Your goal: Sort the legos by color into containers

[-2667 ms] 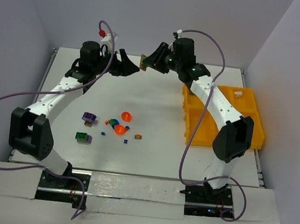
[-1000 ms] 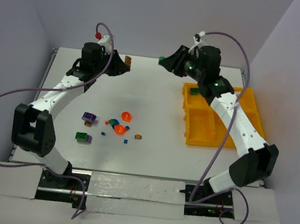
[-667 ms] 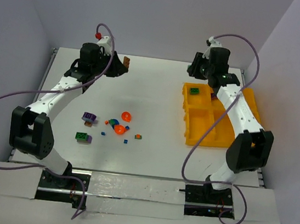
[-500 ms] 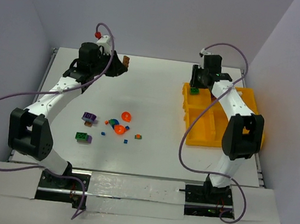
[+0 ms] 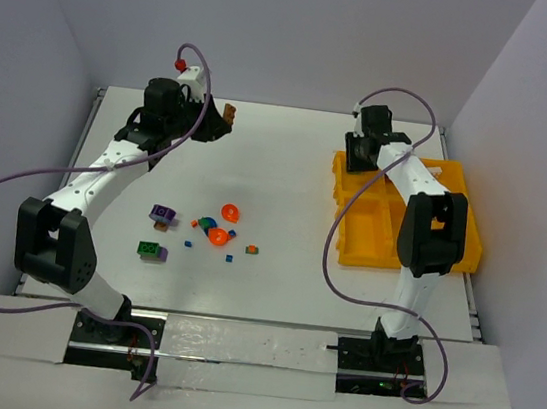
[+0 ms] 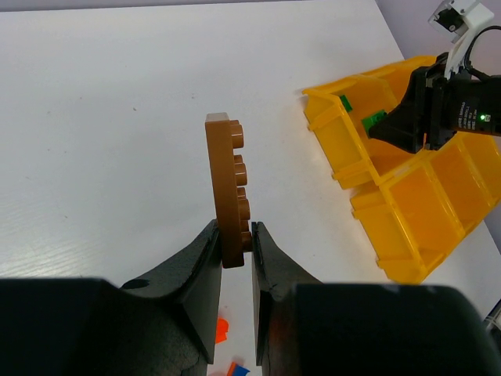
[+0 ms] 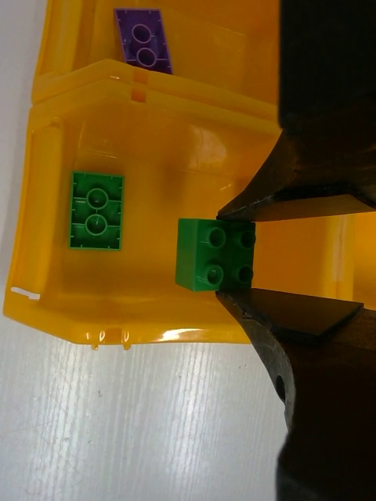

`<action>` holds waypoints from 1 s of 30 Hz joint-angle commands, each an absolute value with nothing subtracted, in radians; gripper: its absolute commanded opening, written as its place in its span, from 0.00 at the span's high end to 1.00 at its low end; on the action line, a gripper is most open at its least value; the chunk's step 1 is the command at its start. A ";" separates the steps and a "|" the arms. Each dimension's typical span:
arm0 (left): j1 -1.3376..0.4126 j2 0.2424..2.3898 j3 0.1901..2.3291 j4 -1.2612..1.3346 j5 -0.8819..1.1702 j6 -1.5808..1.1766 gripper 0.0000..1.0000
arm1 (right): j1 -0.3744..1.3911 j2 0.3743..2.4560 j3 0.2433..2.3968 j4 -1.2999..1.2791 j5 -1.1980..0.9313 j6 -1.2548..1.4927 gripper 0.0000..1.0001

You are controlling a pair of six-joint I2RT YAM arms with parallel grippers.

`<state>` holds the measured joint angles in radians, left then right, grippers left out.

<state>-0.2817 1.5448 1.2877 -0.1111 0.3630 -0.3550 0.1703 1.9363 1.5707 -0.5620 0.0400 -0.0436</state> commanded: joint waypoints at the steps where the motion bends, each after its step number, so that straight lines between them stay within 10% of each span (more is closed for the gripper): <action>1: -0.284 1.504 1.314 -0.108 0.362 -0.337 1.00 | 0.173 1.927 1.583 -0.582 0.071 -0.054 0.53; 9: -0.284 1.511 1.315 -0.088 0.395 -0.341 1.00 | 0.176 1.870 1.684 -0.651 0.000 -0.045 0.17; 30: -0.347 1.453 1.178 0.400 1.187 -0.407 0.99 | 0.316 1.681 1.674 -0.165 -1.149 0.229 0.19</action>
